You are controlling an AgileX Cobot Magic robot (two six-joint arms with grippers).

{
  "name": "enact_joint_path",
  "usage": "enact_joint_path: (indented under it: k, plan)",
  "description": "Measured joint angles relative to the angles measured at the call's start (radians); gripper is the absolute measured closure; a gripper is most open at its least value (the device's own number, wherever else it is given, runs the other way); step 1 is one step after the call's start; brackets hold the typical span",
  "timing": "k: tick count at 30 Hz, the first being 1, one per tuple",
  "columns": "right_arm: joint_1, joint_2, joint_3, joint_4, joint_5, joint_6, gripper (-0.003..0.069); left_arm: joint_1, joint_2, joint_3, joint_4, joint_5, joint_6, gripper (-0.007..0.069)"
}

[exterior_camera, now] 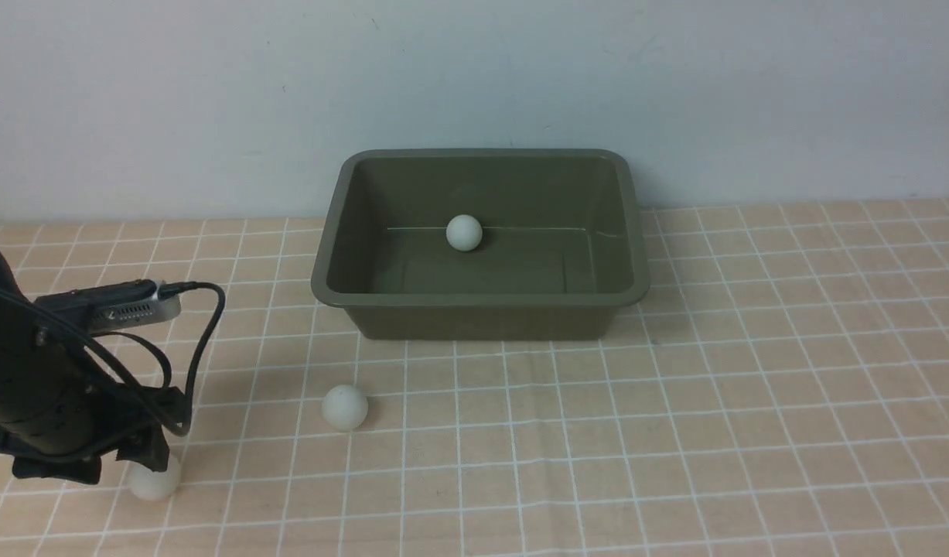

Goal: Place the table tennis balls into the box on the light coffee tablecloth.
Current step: 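Reach for and grasp a ping pong ball on the table beside the basket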

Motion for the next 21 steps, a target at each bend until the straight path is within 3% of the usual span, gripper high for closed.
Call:
enact_joint_path:
  k: [9,21]
  plan:
    - [0.0,0.0,0.0,0.0,0.0,0.0,0.0192,0.0,0.008,0.0,-0.014,-0.012,0.027,0.0232]
    - [0.0,0.003,0.0,0.0,0.0,0.0,0.0192,0.0,0.069,0.0,-0.124,-0.012,0.128,0.0232]
